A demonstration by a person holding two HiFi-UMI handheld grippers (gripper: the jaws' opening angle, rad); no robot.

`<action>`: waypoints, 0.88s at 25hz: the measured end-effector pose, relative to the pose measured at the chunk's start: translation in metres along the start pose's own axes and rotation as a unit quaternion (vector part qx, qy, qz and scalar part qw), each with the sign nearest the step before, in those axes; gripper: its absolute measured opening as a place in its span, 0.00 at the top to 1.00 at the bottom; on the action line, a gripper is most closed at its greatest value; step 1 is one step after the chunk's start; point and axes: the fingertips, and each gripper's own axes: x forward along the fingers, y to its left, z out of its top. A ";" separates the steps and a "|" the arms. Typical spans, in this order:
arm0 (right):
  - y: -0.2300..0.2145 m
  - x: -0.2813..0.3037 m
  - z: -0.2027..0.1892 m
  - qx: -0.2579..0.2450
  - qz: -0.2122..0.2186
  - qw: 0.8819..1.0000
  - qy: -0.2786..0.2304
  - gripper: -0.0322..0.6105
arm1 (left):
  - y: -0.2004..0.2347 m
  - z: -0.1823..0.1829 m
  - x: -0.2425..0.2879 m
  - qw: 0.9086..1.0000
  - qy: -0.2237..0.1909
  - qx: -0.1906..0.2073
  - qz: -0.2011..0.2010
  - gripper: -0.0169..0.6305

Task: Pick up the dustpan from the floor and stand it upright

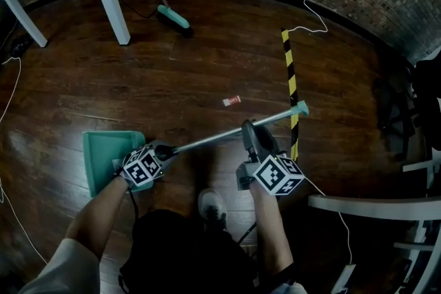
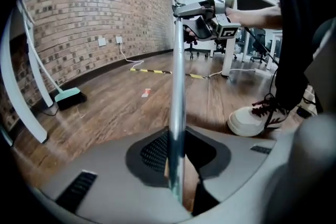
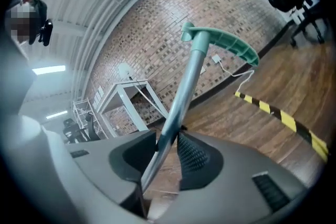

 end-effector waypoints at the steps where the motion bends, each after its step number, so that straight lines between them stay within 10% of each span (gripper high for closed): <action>1: 0.003 -0.005 0.011 -0.013 -0.005 1.000 -0.010 0.76 | 0.000 0.010 0.003 1.000 -0.011 0.001 -0.001 0.82; 7: 0.046 -0.025 0.069 -0.121 -0.013 0.991 -0.057 0.76 | 0.000 0.064 0.008 0.995 -0.094 -0.039 -0.009 0.81; 13: 0.149 -0.021 0.113 -0.297 0.073 0.948 -0.082 0.75 | 0.016 0.107 0.000 0.979 -0.182 -0.095 0.009 0.81; 22: 0.247 -0.012 0.094 -0.350 0.175 0.916 -0.090 0.81 | 0.013 0.122 -0.002 0.964 -0.237 -0.122 -0.004 0.81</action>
